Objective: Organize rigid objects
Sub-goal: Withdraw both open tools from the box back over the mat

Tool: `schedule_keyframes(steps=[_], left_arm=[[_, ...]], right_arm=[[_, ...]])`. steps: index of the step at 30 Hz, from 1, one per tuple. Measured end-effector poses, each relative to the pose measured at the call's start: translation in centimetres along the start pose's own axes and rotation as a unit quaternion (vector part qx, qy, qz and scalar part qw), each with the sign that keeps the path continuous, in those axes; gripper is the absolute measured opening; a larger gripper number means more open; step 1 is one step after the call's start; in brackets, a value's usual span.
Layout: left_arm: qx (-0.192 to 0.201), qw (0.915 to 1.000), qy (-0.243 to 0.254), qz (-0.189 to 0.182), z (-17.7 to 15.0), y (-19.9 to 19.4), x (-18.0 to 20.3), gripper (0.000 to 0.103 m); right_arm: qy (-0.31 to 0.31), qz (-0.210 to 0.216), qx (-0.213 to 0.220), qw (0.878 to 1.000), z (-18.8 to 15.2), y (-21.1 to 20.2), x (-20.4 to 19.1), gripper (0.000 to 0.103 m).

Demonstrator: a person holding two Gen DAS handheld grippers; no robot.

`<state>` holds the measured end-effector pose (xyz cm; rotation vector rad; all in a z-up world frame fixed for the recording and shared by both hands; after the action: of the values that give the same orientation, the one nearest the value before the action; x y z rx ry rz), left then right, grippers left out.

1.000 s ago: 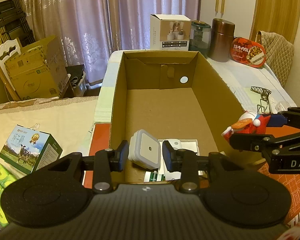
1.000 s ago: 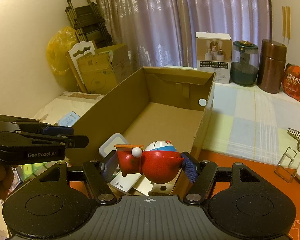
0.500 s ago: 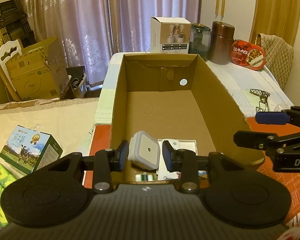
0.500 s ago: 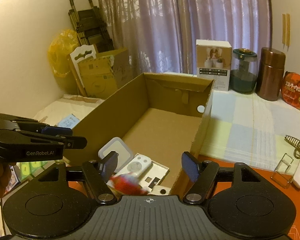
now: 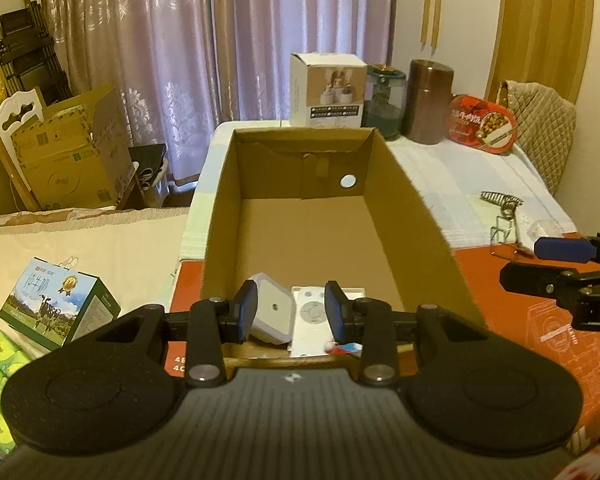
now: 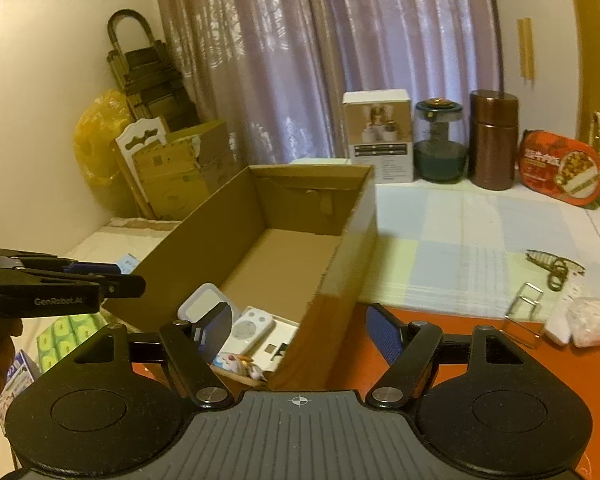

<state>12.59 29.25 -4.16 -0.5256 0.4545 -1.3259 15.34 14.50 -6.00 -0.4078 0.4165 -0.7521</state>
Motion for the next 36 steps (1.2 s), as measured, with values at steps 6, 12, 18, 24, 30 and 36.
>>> schedule_keyframes(steps=[6, 12, 18, 24, 30, 36], left_arm=[[0.013, 0.9999, -0.005, -0.007, 1.1, -1.9, 2.1, 0.032], [0.029, 0.9992, -0.009, -0.026, 2.2, -3.3, 5.6, 0.043], [0.039, 0.9974, -0.012, -0.06, 3.0, -3.9, 10.4, 0.06], [0.044, 0.9949, 0.001, -0.091, 3.3, -3.6, 15.8, 0.077], [0.042, 0.9927, 0.013, -0.112, 3.4, -2.6, 20.4, 0.086], [0.031, 0.9912, 0.026, -0.126, 3.0, -0.9, 24.1, 0.088]], right_arm=[[0.01, -0.015, 0.015, 1.0, 0.6, -3.1, 1.7, 0.072], [0.023, -0.045, 0.036, 0.998, 1.5, -7.1, 4.7, 0.072], [0.023, -0.1, 0.055, 0.993, 1.3, -12.5, 10.0, 0.072], [0.069, -0.163, 0.055, 0.983, -0.2, -17.3, 17.0, 0.072], [0.095, -0.206, 0.059, 0.972, -1.4, -21.0, 22.1, 0.073], [0.107, -0.215, 0.06, 0.969, -2.0, -22.1, 24.6, 0.073]])
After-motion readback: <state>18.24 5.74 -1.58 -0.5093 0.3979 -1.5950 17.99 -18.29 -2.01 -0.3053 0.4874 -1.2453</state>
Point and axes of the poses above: each gripper's, at about its wrist camera, not at the fingertips, and y roughly the way its jaws point, x to its right, z to its top, the point moved 10 cm from there along y, roughly the way its jaws point, and after that the axes turned 5 degrees about x, right-handed, at the moved point
